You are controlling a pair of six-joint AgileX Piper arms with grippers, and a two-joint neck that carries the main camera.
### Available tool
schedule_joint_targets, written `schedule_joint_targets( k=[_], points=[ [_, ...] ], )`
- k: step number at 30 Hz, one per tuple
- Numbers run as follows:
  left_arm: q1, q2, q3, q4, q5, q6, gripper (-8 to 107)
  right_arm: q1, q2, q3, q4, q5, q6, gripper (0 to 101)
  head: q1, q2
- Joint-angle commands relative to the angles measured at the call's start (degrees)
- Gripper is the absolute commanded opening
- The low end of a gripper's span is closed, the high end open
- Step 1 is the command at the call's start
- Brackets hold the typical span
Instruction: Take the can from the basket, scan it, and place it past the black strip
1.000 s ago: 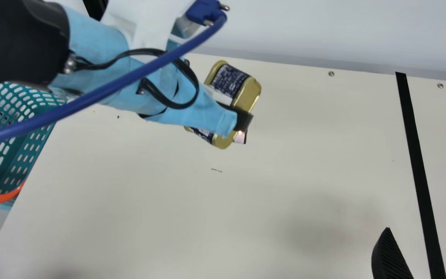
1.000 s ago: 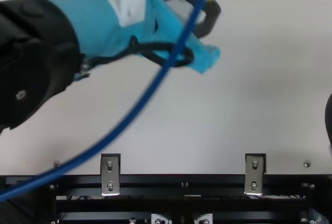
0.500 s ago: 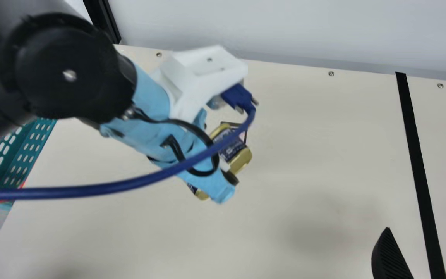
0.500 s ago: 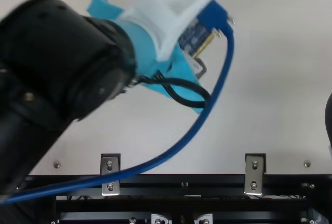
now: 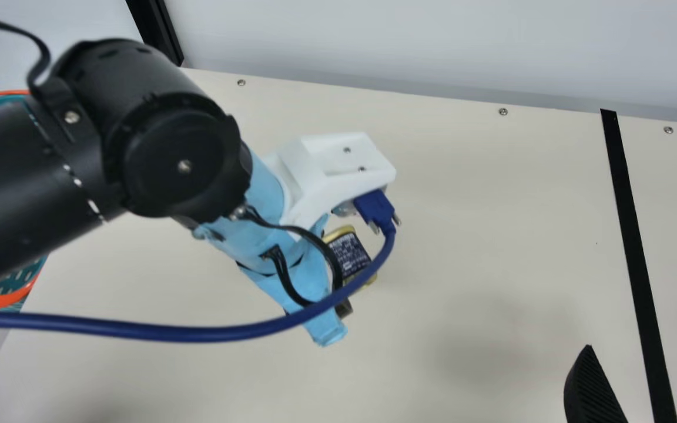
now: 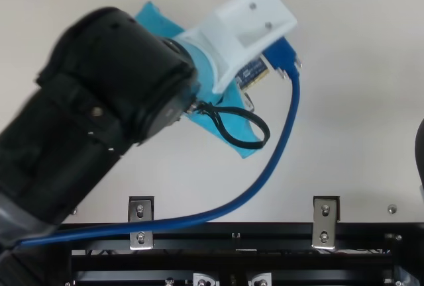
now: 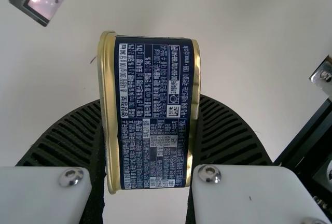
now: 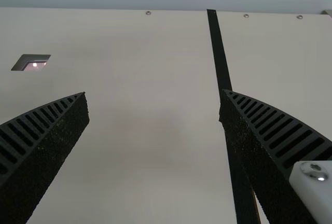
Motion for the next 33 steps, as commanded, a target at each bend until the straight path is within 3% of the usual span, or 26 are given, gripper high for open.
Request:
schedule_joint_targets(
  k=[1, 13, 33],
  points=[
    [-0.4, 0.2, 1.0, 0.0, -1.1, 1.2, 10, 0.0, 0.0, 0.0, 0.0, 0.0, 0.0, 101, -0.6, 0.3],
    [-1.8, 3.5, 4.8, 1.0, -5.8, 5.7, 10, 0.0, 0.0, 0.0, 0.0, 0.0, 0.0, 101, -0.6, 0.3],
    [-3.5, 9.1, 7.2, 1.9, -11.9, 10.8, 10, 0.0, 0.0, 0.0, 0.0, 0.0, 0.0, 101, -0.6, 0.3]
  ],
)
